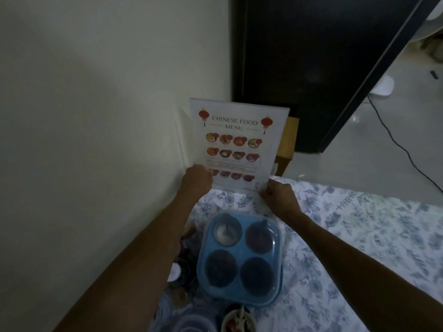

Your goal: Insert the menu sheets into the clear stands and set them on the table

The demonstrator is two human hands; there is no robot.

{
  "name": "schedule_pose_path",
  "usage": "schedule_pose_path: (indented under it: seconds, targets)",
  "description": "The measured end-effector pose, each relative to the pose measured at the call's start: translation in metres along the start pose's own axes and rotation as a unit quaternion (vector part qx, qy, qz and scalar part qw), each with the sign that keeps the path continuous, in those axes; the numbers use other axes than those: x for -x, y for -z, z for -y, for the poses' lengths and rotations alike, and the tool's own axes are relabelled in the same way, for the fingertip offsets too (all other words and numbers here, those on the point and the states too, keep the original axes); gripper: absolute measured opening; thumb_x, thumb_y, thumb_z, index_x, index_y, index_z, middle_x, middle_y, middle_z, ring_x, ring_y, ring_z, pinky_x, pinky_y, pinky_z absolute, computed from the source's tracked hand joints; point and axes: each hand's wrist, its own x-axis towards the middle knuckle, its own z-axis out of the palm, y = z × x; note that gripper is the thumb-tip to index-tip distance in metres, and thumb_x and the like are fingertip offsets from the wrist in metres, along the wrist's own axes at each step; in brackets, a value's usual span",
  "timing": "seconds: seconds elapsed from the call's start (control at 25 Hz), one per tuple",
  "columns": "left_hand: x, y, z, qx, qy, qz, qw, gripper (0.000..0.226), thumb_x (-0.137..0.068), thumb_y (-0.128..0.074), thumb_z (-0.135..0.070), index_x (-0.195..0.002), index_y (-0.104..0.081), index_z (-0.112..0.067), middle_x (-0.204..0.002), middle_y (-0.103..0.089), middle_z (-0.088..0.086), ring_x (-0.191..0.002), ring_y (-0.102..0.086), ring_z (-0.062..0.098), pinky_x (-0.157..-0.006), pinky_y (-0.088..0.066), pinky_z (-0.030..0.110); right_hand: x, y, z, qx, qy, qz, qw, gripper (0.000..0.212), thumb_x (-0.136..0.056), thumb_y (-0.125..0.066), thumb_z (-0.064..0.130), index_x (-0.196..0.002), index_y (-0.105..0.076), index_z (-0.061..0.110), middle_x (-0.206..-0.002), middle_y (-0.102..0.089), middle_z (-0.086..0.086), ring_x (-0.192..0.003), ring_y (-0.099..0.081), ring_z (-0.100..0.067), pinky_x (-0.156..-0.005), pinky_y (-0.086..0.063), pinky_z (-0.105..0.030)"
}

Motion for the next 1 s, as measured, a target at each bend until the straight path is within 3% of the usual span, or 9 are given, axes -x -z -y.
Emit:
schedule_pose_path:
  seconds: [0.2, 0.44, 0.84, 1.0]
  targets:
    - [0.001, -0.003, -0.003, -0.048, -0.016, -0.051, 0.997, 0.036, -0.102, -0.044, -0.024, -0.098, -0.068, 0.004, -0.106, -0.071, 0.022, -0.100, -0.068, 0.038, -0.082, -0.053, 0.040, -0.010, -0.024, 0.016, -0.022, 0.022, 0.010, 0.999, 0.027, -0.095, -0.057, 0.019, -0.121, -0.062, 0.011, -0.118, -0.070, -0.011, -0.107, -0.066, -0.030, -0.094, -0.055, -0.042]
    - [0.006, -0.007, 0.001, -0.077, -0.022, -0.080, 0.994, 0.049, -0.099, -0.050, -0.041, -0.136, -0.054, -0.009, -0.131, -0.063, 0.019, -0.117, -0.061, 0.039, -0.096, -0.050, 0.044, -0.020, -0.026, 0.024, -0.016, 0.029, 0.020, 0.999, 0.025, -0.097, -0.054, 0.021, -0.118, -0.064, 0.012, -0.119, -0.070, -0.011, -0.108, -0.066, -0.030, -0.094, -0.054, -0.040]
    - [0.019, -0.012, -0.007, -0.084, -0.033, -0.102, 0.991, 0.055, -0.101, -0.040, -0.049, -0.119, -0.063, -0.002, -0.117, -0.068, 0.021, -0.104, -0.066, 0.038, -0.089, -0.055, 0.045, -0.020, -0.022, 0.028, 0.034, 0.024, 0.036, 0.998, 0.029, -0.095, -0.058, 0.017, -0.121, -0.064, 0.008, -0.122, -0.069, -0.015, -0.109, -0.066, -0.032, -0.095, -0.053, -0.040]
    - [0.032, -0.010, -0.012, -0.070, -0.052, -0.114, 0.990, 0.054, -0.102, -0.039, -0.048, -0.119, -0.062, -0.002, -0.116, -0.068, 0.020, -0.105, -0.066, 0.037, -0.088, -0.053, 0.042, -0.014, -0.018, 0.023, 0.071, 0.022, 0.043, 0.996, 0.023, -0.093, -0.060, 0.016, -0.112, -0.068, 0.006, -0.117, -0.070, -0.014, -0.102, -0.067, -0.030, -0.087, -0.053, -0.032]
